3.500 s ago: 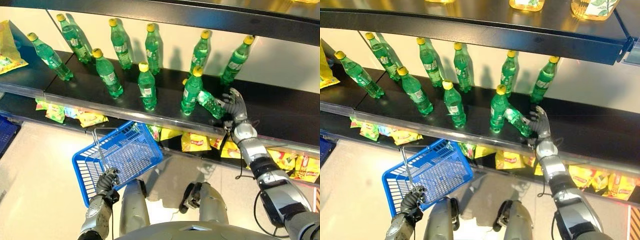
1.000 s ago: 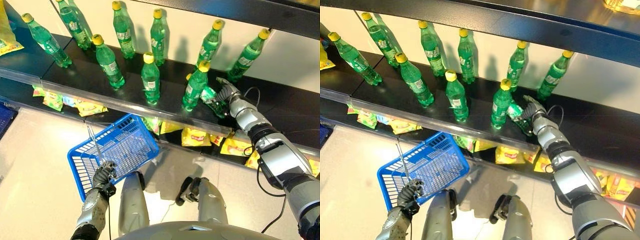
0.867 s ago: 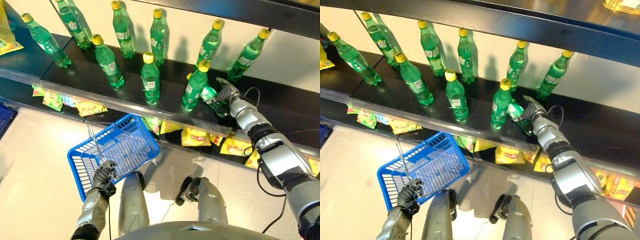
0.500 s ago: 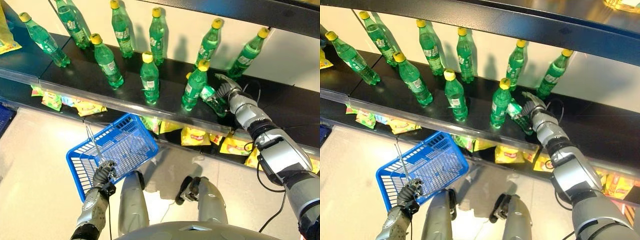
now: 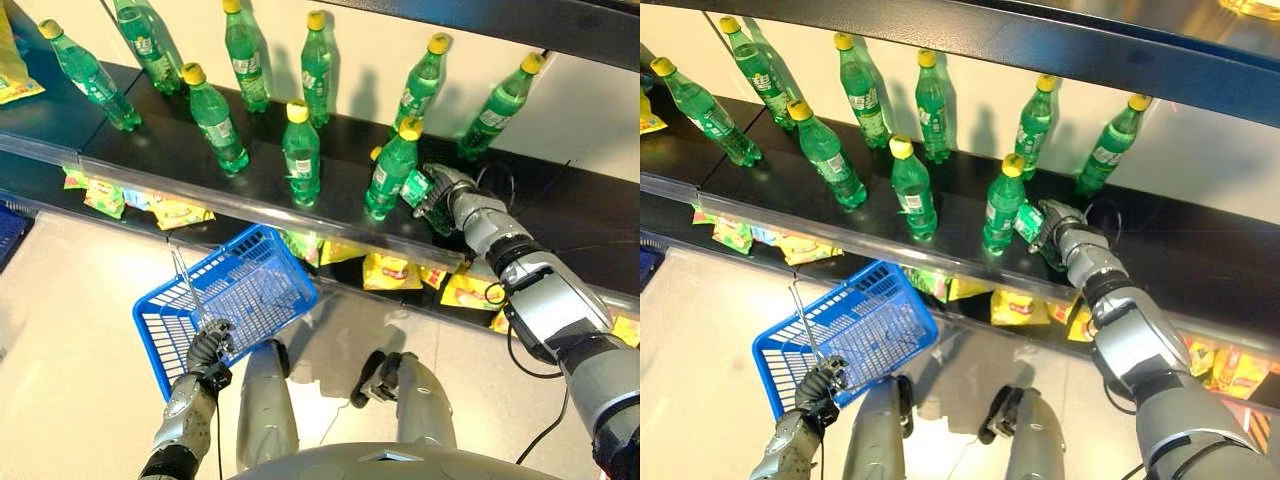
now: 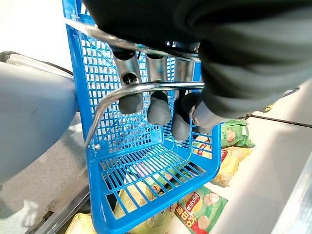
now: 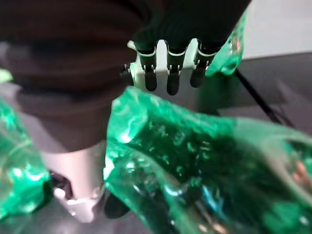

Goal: Pick up the snacks into the basket

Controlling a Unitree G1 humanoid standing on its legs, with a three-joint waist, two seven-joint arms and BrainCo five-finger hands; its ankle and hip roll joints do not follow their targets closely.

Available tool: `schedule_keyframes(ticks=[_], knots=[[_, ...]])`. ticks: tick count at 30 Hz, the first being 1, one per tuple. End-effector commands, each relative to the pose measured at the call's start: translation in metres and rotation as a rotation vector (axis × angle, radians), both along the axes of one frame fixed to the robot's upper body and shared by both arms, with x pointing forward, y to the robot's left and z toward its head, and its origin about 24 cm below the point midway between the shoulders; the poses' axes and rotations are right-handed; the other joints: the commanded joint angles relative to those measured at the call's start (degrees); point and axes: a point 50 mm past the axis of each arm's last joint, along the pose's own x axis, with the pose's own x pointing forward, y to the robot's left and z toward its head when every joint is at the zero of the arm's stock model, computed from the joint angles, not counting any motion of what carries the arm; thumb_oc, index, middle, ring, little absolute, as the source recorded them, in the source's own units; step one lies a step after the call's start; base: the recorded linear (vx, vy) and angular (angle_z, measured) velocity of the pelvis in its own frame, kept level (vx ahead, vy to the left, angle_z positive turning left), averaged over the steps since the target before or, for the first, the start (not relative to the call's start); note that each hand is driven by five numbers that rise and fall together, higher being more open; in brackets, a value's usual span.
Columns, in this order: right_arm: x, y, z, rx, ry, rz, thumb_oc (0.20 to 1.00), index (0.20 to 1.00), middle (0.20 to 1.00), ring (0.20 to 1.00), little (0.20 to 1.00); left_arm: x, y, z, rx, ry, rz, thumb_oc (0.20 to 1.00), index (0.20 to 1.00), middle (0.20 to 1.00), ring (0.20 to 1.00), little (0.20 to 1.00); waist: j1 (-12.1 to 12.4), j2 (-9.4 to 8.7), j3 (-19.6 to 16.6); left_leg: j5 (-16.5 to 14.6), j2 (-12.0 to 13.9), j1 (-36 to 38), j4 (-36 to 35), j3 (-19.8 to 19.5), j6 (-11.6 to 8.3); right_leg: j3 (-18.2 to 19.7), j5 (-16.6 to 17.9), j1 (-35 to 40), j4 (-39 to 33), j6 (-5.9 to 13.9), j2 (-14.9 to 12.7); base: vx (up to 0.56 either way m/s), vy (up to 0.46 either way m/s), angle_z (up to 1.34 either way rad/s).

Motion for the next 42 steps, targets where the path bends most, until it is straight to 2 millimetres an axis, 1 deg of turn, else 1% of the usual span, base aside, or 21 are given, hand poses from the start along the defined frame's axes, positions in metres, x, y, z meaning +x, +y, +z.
schedule_keyframes(ticks=[1, 3, 5, 6, 10, 11, 12, 13, 14, 15, 22, 23, 24, 25, 32, 42], knots=[[0.005, -0.014, 0.016, -0.075, 0.004, -0.045, 1.000, 1.000, 1.000, 1.000, 1.000, -0.002, -0.003, 0.005, -0.002, -0.037, -0.056, 0.200, 0.200, 0.200, 0.200, 0.200, 1.5, 0.59, -1.4, -0.2, -1.5, -1.4, 1.1, 3.3, 3.69, 3.3, 5.4, -0.6, -3.0, 5.84, 1.0, 0.00, 0.000, 0.00], [0.004, -0.014, 0.013, -0.079, 0.016, -0.050, 1.000, 1.000, 1.000, 1.000, 1.000, -0.003, -0.003, 0.005, -0.001, -0.035, -0.061, 0.200, 0.200, 0.200, 0.200, 0.200, 1.6, 0.64, -1.4, -0.2, -1.6, -1.4, 1.1, 3.2, 3.72, 3.2, 5.3, -0.5, -3.0, 5.87, 0.9, 0.00, 0.000, 0.00], [0.003, -0.018, 0.009, -0.087, 0.036, -0.067, 1.000, 1.000, 1.000, 1.000, 1.000, -0.003, -0.004, 0.005, -0.001, -0.034, -0.074, 0.200, 0.200, 0.200, 0.200, 0.200, 1.8, 0.75, -1.4, -0.2, -1.6, -1.4, 1.2, 3.2, 3.75, 3.2, 5.3, -0.6, -2.9, 5.92, 0.8, 0.00, 0.000, 0.00], [0.001, -0.022, 0.004, -0.098, 0.059, -0.085, 1.000, 1.000, 1.000, 1.000, 1.000, -0.002, -0.004, 0.005, 0.005, -0.032, -0.081, 0.200, 0.200, 0.200, 0.200, 0.200, 2.1, 0.77, -1.4, -0.2, -1.8, -1.6, 1.4, 3.0, 3.80, 3.1, 5.4, -0.6, -2.7, 5.94, 0.7, 0.00, 0.000, 0.00], [-0.002, -0.027, -0.001, -0.110, 0.084, -0.104, 1.000, 1.000, 1.000, 1.000, 1.000, -0.002, -0.006, 0.006, 0.004, -0.037, -0.095, 0.200, 0.200, 0.200, 0.200, 0.200, 2.5, 0.96, -1.2, -0.2, -2.0, -1.5, 1.3, 3.0, 3.89, 3.1, 5.5, -0.7, -2.7, 6.07, 0.5, 0.00, 0.000, 0.00], [-0.005, -0.032, -0.006, -0.110, 0.105, -0.128, 1.000, 1.000, 1.000, 1.000, 1.000, 0.000, -0.006, 0.007, 0.005, -0.043, -0.104, 0.200, 0.200, 0.200, 0.200, 0.200, 2.8, 1.12, -1.0, -0.1, -2.1, -1.6, 1.3, 2.9, 3.94, 3.1, 5.6, -0.7, -2.6, 6.15, 0.4, 0.00, 0.000, 0.00], [-0.005, -0.032, -0.006, -0.110, 0.105, -0.128, 1.000, 1.000, 1.000, 1.000, 1.000, 0.000, -0.006, 0.007, 0.005, -0.043, -0.104, 0.200, 0.200, 0.200, 0.200, 0.200, 2.8, 1.12, -1.0, -0.1, -2.1, -1.6, 1.3, 2.9, 3.95, 3.1, 5.6, -0.7, -2.6, 6.15, 0.4, -0.02, 0.012, 0.06], [-0.007, -0.040, -0.007, -0.112, 0.118, -0.154, 1.000, 1.000, 1.000, 1.000, 1.000, 0.001, -0.007, 0.009, 0.008, -0.058, -0.113, 0.200, 0.200, 0.200, 0.200, 0.200, 3.2, 1.35, -0.8, -0.1, -2.4, -1.7, 1.3, 2.8, 3.99, 3.0, 5.6, -0.8, -2.5, 6.23, 0.3, -0.01, 0.006, 0.06], [-0.007, -0.040, -0.007, -0.112, 0.118, -0.154, 1.000, 1.000, 1.000, 1.000, 1.000, 0.001, -0.007, 0.009, 0.008, -0.058, -0.113, 0.200, 0.200, 0.200, 0.200, 0.200, 3.2, 1.35, -0.8, -0.1, -2.4, -1.7, 1.3, 2.8, 3.99, 3.0, 5.6, -0.8, -2.5, 6.23, 0.2, -0.02, 0.006, 0.08], [-0.010, -0.041, -0.012, -0.115, 0.140, -0.172, 1.000, 1.000, 1.000, 1.000, 1.000, 0.003, -0.008, 0.011, 0.011, -0.066, -0.134, 0.200, 0.200, 0.200, 0.200, 0.200, 3.8, 1.70, -0.7, 0.0, -2.7, -2.0, 1.3, 2.6, 4.08, 2.8, 5.6, -0.7, -2.5, 6.31, 0.0, -0.01, 0.003, 0.07], [-0.012, -0.048, -0.011, -0.145, 0.155, -0.195, 1.000, 1.000, 1.000, 1.000, 1.000, 0.005, -0.008, 0.018, 0.028, -0.092, -0.157, 0.200, 0.200, 0.200, 0.200, 0.200, 5.1, 2.38, 0.0, 0.2, -3.1, -2.5, 1.3, 2.3, 4.31, 2.4, 5.8, -1.1, -2.0, 6.51, -0.7, -0.01, 0.007, 0.06], [-0.012, -0.050, -0.011, -0.146, 0.149, -0.204, 0.793, 0.793, 0.793, 0.793, 0.793, 0.005, -0.009, 0.018, 0.026, -0.094, -0.157, 0.200, 0.200, 0.200, 0.200, 0.200, 5.2, 2.44, 0.0, 0.3, -3.2, -2.7, 1.4, 2.3, 4.33, 2.4, 5.8, -1.2, -2.0, 6.50, -0.7, -0.01, 0.004, 0.05], [-0.012, -0.050, -0.011, -0.146, 0.149, -0.204, 0.216, 0.216, 0.216, 0.216, 0.216, 0.005, -0.009, 0.018, 0.026, -0.094, -0.157, 0.200, 0.200, 0.200, 0.200, 0.200, 5.2, 2.44, 0.0, 0.3, -3.2, -2.7, 1.4, 2.3, 4.33, 2.4, 5.8, -1.3, -2.0, 6.50, -0.7, 0.00, 0.000, 0.00], [-0.013, -0.053, -0.010, -0.147, 0.141, -0.213, 0.200, 0.200, 0.200, 0.200, 0.200, 0.006, -0.009, 0.018, 0.021, -0.097, -0.153, 0.200, 0.200, 0.200, 0.200, 0.200, 5.2, 2.55, 0.0, 0.2, -3.2, -3.0, 1.7, 2.3, 4.39, 2.4, 5.8, -1.6, -1.6, 6.47, -0.9, 0.00, 0.000, 0.00], [-0.015, -0.062, -0.008, -0.151, 0.139, -0.244, 0.200, 0.200, 0.200, 0.200, 0.200, 0.006, -0.008, 0.020, 0.012, -0.107, -0.136, 0.200, 0.200, 0.200, 0.200, 0.200, 4.9, 2.87, 0.2, 0.2, -3.1, -4.0, 2.6, 2.3, 4.45, 2.6, 5.6, -2.6, -0.9, 6.26, -1.0, -0.01, 0.004, 0.02], [-0.018, -0.072, -0.008, -0.157, 0.139, -0.267, 0.200, 0.200, 0.200, 0.200, 0.200, 0.005, -0.008, 0.021, -0.001, -0.113, -0.124, 0.200, 0.200, 0.200, 0.200, 0.200, 4.1, 2.77, 0.0, 0.3, -2.7, -4.2, 2.4, 2.5, 4.33, 2.6, 5.9, -2.7, -1.2, 6.30, -0.9, 0.00, 0.002, 0.01]])
